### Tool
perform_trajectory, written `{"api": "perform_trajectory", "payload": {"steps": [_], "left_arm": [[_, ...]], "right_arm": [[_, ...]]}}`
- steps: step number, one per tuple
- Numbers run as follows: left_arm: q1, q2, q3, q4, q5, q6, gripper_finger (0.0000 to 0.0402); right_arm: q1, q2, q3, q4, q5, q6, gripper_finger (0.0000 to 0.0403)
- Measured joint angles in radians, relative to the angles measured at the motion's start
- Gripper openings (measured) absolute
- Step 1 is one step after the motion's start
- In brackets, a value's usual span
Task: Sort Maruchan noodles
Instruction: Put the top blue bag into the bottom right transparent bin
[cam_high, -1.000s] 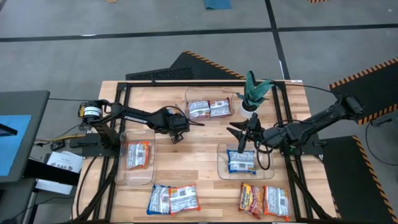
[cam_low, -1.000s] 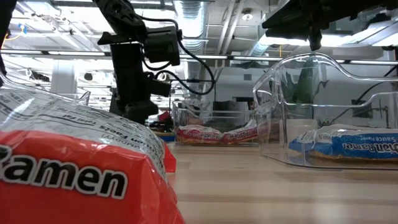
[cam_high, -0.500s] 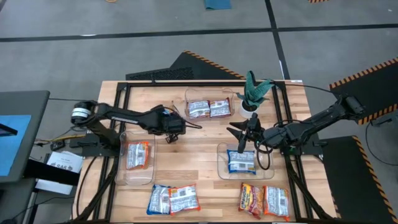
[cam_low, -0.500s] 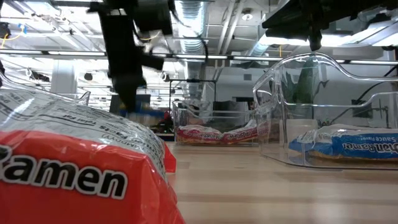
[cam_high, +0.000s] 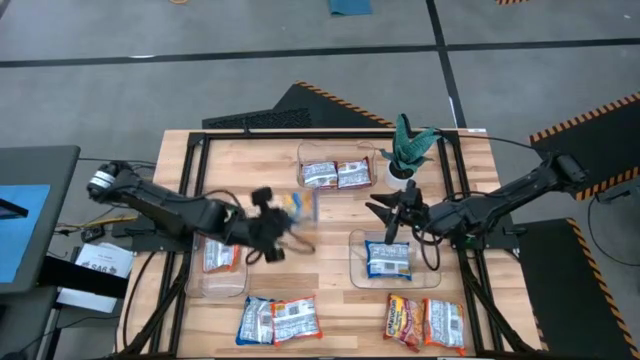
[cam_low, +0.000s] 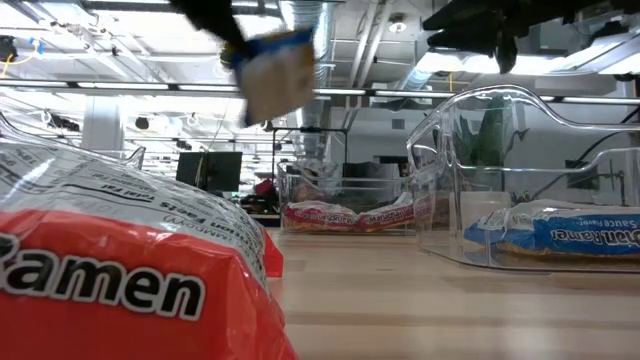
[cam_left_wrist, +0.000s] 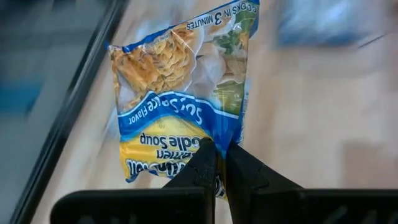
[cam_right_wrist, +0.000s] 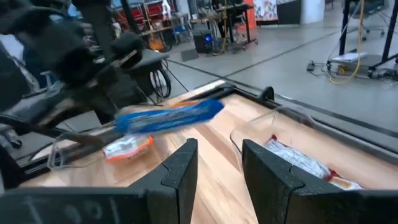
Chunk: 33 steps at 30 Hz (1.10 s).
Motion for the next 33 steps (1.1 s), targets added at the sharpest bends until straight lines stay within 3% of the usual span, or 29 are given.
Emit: {"api": "perform_trajectory", "payload": {"steps": [4,10,18,26,33], "left_arm": [[-0.025,0.028,0.0,0.263,0.065,0.222,0.0],[0.007,0.084,0.0,0.533,0.275,0.459,0.0],[0.083,0.242,0.0,0.71,0.527,0.567,0.0],[0.15,0.409,-0.001,0.913,0.657,0.65,0.0],[0.172,0.431,-0.001,0.97,0.792,0.703,0.0]], "right_arm": [[0.032,-0.05,0.0,0.071,0.0,-0.065,0.0152],[0.089,-0.149,0.0,0.15,0.0,-0.196,0.0152],[0.145,-0.211,0.0,0.128,0.0,-0.212,0.0152],[0.15,-0.198,0.0,0.105,0.0,-0.211,0.0152],[0.15,-0.2,0.0,0.103,0.0,-0.208,0.0152]]}}
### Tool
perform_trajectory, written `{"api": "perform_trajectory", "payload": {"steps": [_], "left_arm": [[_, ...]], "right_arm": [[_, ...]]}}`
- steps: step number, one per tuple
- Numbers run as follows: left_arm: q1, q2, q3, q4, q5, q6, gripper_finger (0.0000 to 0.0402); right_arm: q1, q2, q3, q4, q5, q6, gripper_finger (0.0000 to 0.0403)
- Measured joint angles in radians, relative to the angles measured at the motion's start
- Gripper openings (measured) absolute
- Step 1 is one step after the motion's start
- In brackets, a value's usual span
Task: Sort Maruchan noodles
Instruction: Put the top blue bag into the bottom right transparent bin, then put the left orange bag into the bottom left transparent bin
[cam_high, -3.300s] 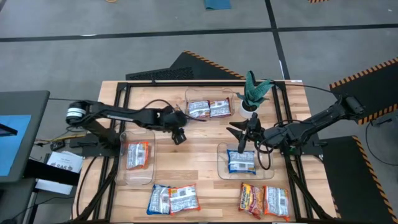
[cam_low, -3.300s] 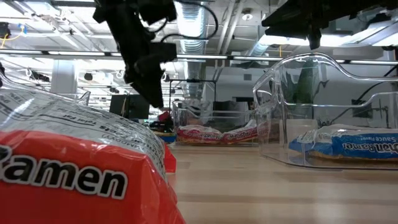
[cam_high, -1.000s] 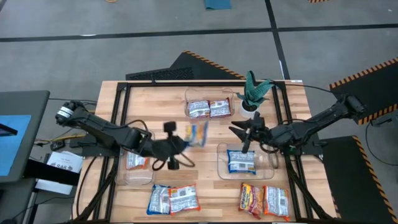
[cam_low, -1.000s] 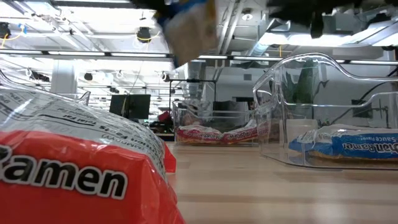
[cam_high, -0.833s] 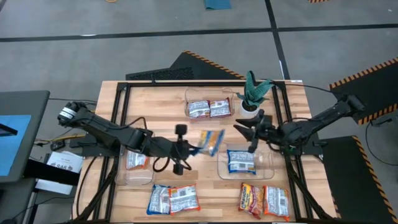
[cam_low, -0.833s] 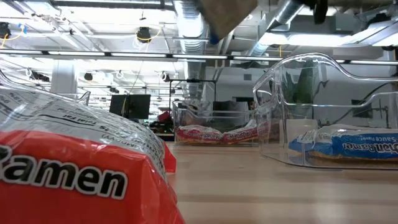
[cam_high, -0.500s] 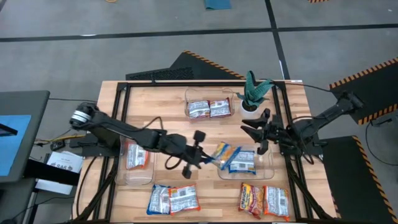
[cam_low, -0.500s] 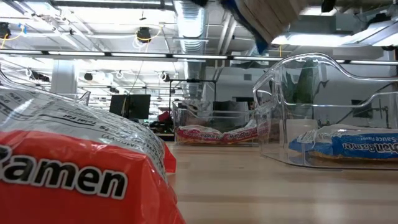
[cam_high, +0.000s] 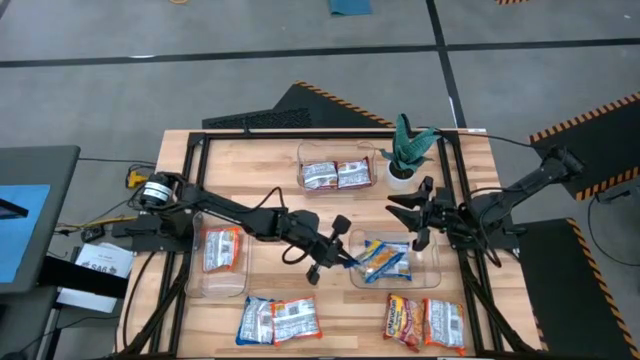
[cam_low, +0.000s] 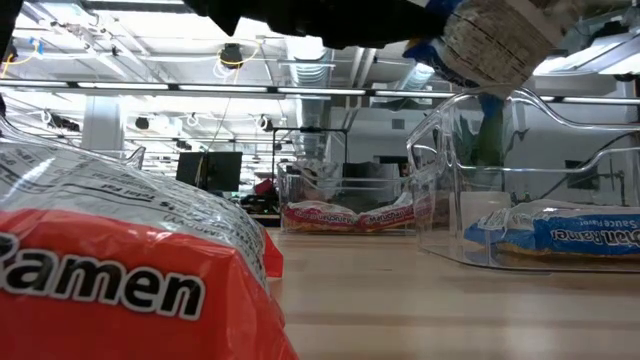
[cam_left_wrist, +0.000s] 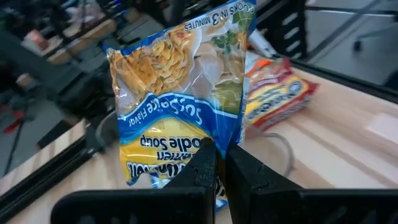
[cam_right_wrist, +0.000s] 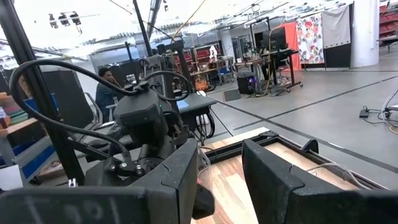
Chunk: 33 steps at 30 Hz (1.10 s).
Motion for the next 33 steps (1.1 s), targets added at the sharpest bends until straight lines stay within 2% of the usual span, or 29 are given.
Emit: {"api": "perform_trajectory", "payload": {"steps": [3,13,18,26,29,33], "left_arm": [[0.004,0.0,0.0,-0.007,0.02,0.007,0.0],[0.008,0.016,0.001,0.045,-0.012,0.04,0.0007],[0.025,0.016,0.002,0.094,-0.025,0.039,0.0055],[0.045,0.013,0.002,0.076,-0.038,-0.013,0.0147],[0.04,-0.02,0.001,0.035,-0.094,0.006,0.0165],[0.031,-0.146,0.001,-0.125,-0.173,-0.006,0.0168]], "right_arm": [[0.0,0.0,0.0,-0.002,0.0,0.0,0.0152],[0.0,0.0,0.0,-0.001,0.001,0.0,0.0152],[0.0,0.0,0.0,0.002,0.002,0.0,0.0152],[0.0,0.0,0.0,0.001,0.002,0.0,0.0152],[0.0,0.0,0.0,-0.004,0.004,0.0,0.0152],[-0.001,0.0,0.0,-0.033,0.004,0.0,0.0152]]}}
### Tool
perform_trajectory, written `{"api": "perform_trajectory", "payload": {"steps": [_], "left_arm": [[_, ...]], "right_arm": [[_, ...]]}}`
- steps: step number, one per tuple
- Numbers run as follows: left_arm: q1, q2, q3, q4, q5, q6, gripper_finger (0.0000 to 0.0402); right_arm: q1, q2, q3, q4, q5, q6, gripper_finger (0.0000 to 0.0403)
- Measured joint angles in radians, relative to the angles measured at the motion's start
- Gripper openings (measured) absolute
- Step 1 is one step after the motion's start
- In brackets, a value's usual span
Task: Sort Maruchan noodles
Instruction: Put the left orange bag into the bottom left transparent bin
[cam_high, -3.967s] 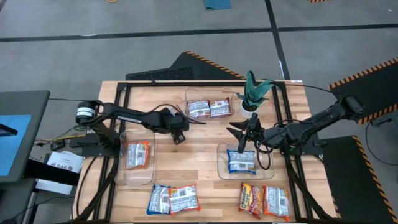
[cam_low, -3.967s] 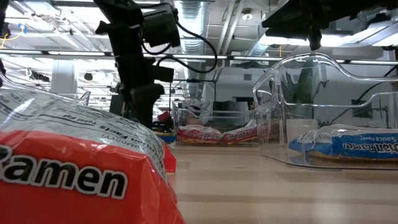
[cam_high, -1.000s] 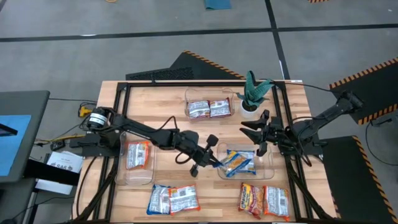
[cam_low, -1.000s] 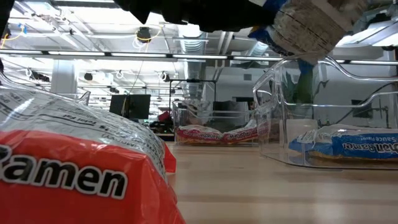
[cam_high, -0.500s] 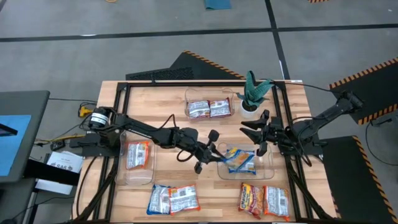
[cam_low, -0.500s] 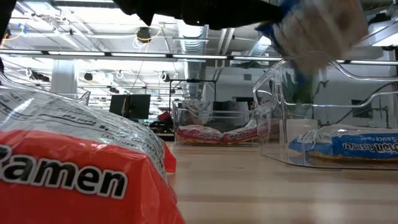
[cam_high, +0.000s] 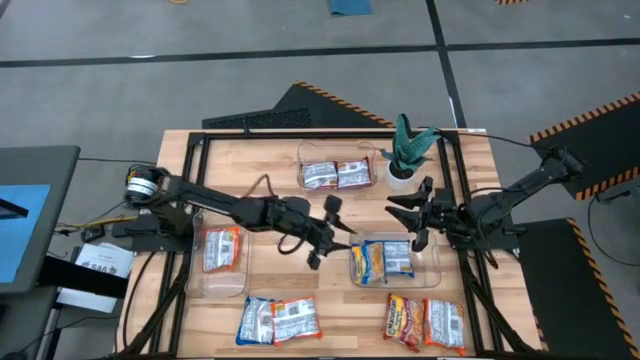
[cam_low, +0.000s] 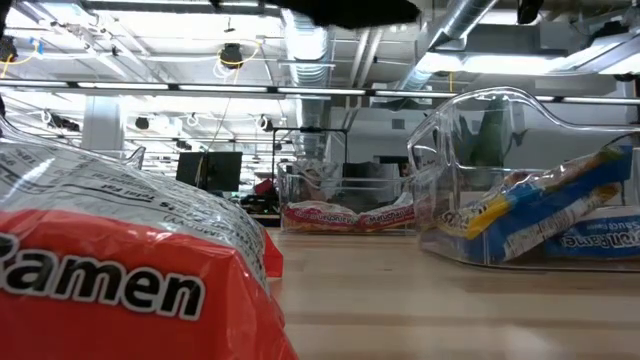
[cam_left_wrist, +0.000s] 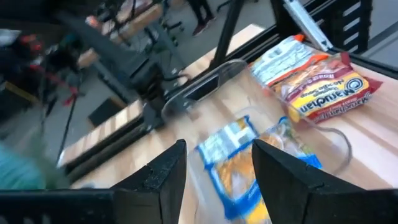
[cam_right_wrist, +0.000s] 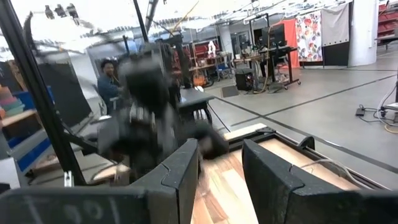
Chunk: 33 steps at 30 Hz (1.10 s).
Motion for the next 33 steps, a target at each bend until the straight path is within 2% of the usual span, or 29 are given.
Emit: {"api": "perform_trajectory", "payload": {"steps": [7,11,14,16,20,22,26,33], "left_arm": [[-0.019,-0.296,-0.012,-0.351,-0.01,-0.216,0.0168],[-0.038,-0.469,-0.125,-0.388,-0.063,-0.342,0.0168],[-0.068,-0.608,-0.29,-0.261,-0.136,-0.391,0.0168],[-0.087,-0.698,-0.419,-0.12,-0.166,-0.406,0.0168],[-0.115,-0.844,-0.66,0.163,-0.197,-0.445,0.0168],[-0.123,-0.9,-0.743,0.24,-0.204,-0.466,0.0168],[-0.133,-0.972,-0.814,0.264,-0.212,-0.492,0.0168],[-0.136,-0.989,-0.817,0.258,-0.214,-0.501,0.0168]], "right_arm": [[0.0,0.0,0.0,-0.028,0.0,0.013,0.0152],[0.0,0.0,0.0,-0.061,0.0,0.038,0.0152],[0.0,0.0,0.0,-0.07,-0.001,0.045,0.0152],[0.0,0.0,0.0,-0.068,-0.001,0.045,0.0152],[-0.001,0.0,0.0,-0.066,-0.001,0.045,0.0152],[-0.003,0.0,0.0,-0.061,-0.003,0.045,0.0152],[-0.009,0.0,0.0,-0.063,-0.006,0.045,0.0152],[-0.009,0.005,0.0,-0.073,-0.008,0.044,0.0152]]}}
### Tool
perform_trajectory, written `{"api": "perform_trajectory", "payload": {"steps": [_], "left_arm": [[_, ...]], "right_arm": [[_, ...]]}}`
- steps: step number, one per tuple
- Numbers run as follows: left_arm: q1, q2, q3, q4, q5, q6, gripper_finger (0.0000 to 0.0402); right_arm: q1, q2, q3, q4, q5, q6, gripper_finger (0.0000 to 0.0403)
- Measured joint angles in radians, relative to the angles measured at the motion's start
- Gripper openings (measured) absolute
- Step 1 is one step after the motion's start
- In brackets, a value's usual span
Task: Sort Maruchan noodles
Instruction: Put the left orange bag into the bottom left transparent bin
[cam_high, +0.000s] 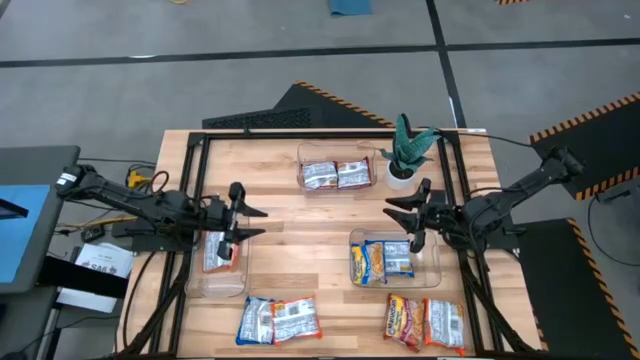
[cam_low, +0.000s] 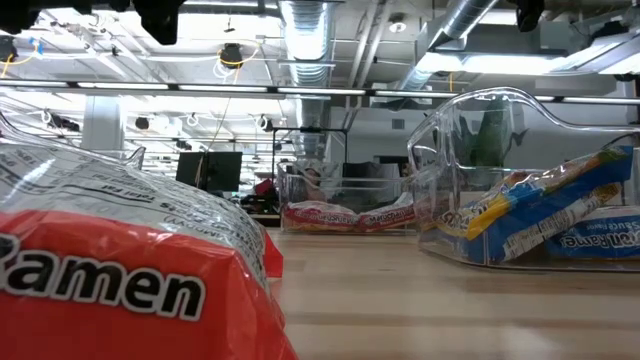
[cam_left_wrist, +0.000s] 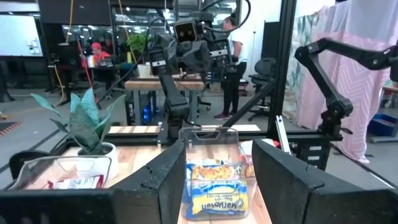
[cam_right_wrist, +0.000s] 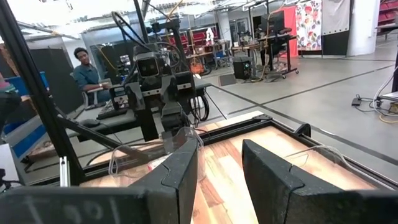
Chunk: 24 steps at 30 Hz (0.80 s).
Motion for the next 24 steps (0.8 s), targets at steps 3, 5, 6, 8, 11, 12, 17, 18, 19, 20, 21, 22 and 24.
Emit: {"api": "perform_trajectory", "payload": {"steps": [3,5,6,8,11,12,17,18,19,20,21,22,24], "left_arm": [[0.0,0.003,0.0,-0.01,0.001,0.01,0.0168],[0.0,0.003,0.0,-0.015,0.001,0.029,0.0168],[0.0,0.003,0.0,-0.011,0.001,0.037,0.0168],[0.0,0.003,0.0,-0.007,-0.001,0.041,0.0168],[0.0,0.003,0.0,-0.005,-0.002,0.04,0.0168],[0.0,0.003,0.0,-0.005,-0.002,0.041,0.0168],[0.0,0.003,0.0,-0.007,-0.002,0.043,0.0168],[0.0,0.003,0.0,-0.009,-0.002,0.042,0.0168],[0.0,0.003,0.0,-0.01,-0.002,0.042,0.0168],[0.0,0.003,0.0,-0.011,-0.002,0.043,0.0168],[0.0,0.003,0.0,-0.011,-0.002,0.043,0.0168],[0.0,0.003,0.0,-0.011,-0.001,0.043,0.0168],[0.0,0.003,0.0,-0.011,-0.001,0.043,0.0168]], "right_arm": [[0.0,0.002,0.0,-0.004,0.0,-0.012,0.0152],[0.0,0.002,0.0,-0.004,0.0,-0.021,0.0152],[0.0,0.002,0.0,-0.004,0.0,-0.034,0.0152],[0.0,0.002,0.0,-0.004,0.0,-0.069,0.0152],[0.0,0.002,0.0,-0.004,0.001,-0.12,0.0152],[0.0,0.002,0.0,-0.004,0.001,-0.13,0.0152],[0.0,0.002,0.0,-0.004,0.003,-0.142,0.0152],[0.0,0.002,0.0,-0.004,0.004,-0.142,0.0152],[0.0,0.002,0.0,-0.004,0.004,-0.142,0.0152],[0.0,0.002,0.0,-0.004,0.005,-0.142,0.0152],[0.0,0.002,0.0,-0.003,0.005,-0.142,0.0152],[0.0,0.002,0.0,-0.003,0.005,-0.142,0.0152],[0.0,0.002,0.0,0.0,0.005,-0.142,0.0152]]}}
